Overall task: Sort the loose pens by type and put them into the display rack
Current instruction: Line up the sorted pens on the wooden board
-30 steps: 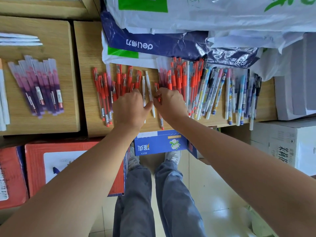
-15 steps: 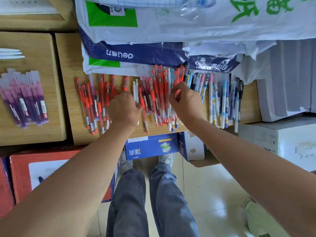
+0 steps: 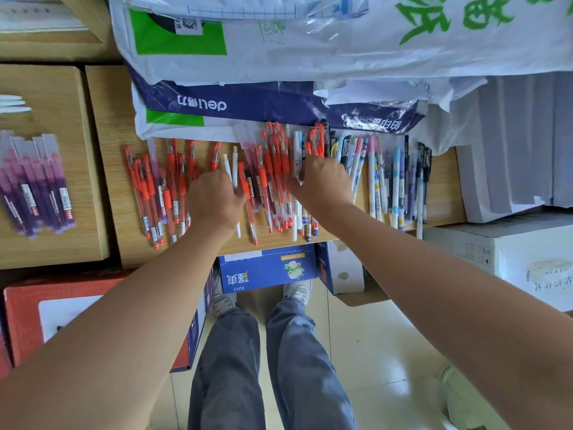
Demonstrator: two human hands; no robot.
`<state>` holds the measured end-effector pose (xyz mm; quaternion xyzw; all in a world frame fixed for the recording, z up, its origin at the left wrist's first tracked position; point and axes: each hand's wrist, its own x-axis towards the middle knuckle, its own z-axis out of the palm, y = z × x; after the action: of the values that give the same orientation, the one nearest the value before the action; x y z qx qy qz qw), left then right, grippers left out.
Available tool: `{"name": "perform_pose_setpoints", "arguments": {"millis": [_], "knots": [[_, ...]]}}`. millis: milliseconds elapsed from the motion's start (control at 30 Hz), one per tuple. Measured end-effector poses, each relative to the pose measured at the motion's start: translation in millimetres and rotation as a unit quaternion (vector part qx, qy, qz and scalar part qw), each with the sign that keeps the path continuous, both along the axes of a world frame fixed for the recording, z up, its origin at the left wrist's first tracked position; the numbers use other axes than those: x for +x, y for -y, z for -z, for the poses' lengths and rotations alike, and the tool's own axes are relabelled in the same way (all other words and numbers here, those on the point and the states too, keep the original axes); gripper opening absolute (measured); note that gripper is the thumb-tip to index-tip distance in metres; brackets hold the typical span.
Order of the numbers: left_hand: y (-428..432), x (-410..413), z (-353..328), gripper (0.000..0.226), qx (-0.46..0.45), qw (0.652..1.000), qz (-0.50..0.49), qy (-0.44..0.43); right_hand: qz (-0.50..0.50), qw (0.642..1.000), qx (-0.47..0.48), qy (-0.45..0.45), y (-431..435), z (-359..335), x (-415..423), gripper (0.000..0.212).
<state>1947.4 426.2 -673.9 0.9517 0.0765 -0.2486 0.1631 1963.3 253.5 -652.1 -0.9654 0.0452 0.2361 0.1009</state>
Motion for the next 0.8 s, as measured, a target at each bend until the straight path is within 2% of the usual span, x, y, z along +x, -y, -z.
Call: {"name": "perform_pose_setpoints", "arguments": {"millis": [100,167,333,433,500,600,700,800], "knots": [[-1,-2,1,0.042,-0.02,1.0,-0.005,0.011,0.014,1.0,0.014,-0.001,-2,-1,2,0.024],[-2,-1,1,0.035,-0.034,0.999,-0.007,0.012,0.057,0.997,0.049,-0.001,-1,2,1,0.022],[-5,-1,-1,0.02,-0.099,0.994,-0.036,-0.007,0.188,0.962,0.195,0.023,5,2,5,0.02],[-12,-7,-3,0.019,-0.146,0.987,-0.063,-0.029,0.186,0.943,0.277,0.008,3,-9,7,0.016],[-19,-12,-5,0.018,-0.227,0.964,-0.125,-0.062,0.171,0.935,0.312,-0.003,-3,-16,7,0.012],[-28,-21,-16,0.014,-0.353,0.908,-0.209,-0.087,0.153,0.927,0.339,-0.04,-19,-26,6,0.014],[-38,-30,-36,0.012,-0.419,0.862,-0.278,-0.067,0.151,0.911,0.373,-0.093,-43,-35,2,0.003],[-53,-39,-56,0.008,-0.456,0.824,-0.335,-0.037,0.117,0.9,0.387,-0.163,-72,-45,-3,0.013]]}}
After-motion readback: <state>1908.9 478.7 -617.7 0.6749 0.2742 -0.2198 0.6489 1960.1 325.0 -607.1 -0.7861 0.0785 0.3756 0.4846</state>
